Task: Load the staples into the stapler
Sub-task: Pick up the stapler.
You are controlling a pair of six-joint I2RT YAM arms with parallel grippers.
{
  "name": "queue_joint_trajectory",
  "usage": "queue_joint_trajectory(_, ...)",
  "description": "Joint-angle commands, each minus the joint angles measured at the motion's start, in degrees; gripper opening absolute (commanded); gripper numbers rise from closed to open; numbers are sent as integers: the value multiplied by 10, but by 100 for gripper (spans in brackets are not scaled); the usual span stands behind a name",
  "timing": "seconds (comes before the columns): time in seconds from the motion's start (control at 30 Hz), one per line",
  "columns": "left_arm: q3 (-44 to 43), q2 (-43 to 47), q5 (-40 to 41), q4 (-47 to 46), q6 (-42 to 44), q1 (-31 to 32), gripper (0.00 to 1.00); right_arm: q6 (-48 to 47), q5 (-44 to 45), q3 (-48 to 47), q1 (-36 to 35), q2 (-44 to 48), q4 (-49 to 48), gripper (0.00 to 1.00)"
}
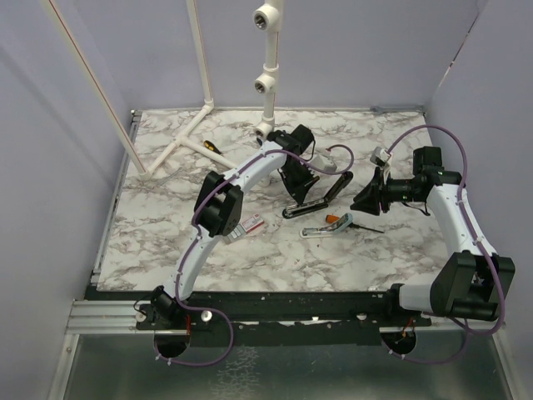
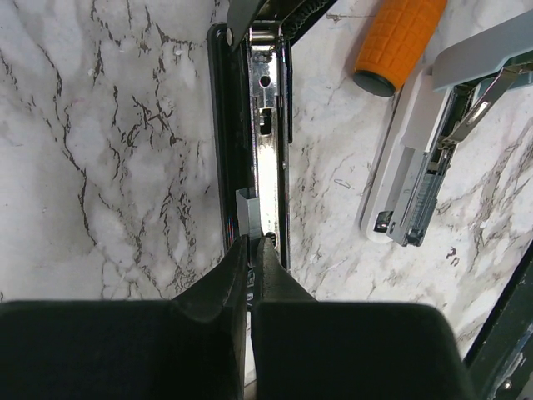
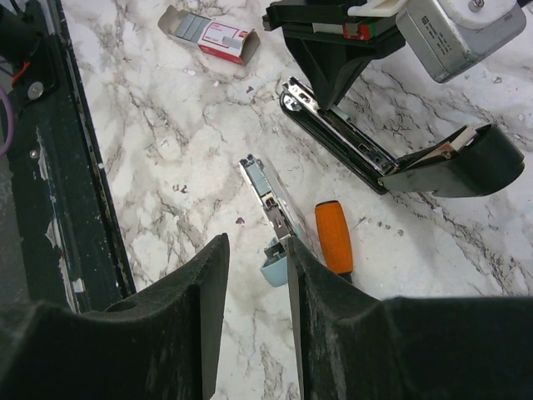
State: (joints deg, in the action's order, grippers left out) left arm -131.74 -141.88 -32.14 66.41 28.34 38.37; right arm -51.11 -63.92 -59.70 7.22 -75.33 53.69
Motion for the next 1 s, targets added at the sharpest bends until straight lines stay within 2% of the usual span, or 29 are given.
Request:
queue_joint_trajectory(0.0, 22, 54, 36, -37, 2, -6, 0, -4, -7, -9, 3, -4, 10, 38)
queue_joint_trajectory(0.5, 62, 74, 66, -59, 9, 7, 5, -2, -7, -8, 3, -5, 8, 38)
queue_joint_trajectory(0.97, 80, 108, 119, -88, 19, 27, 4, -2, -5, -9, 3, -5, 8, 38)
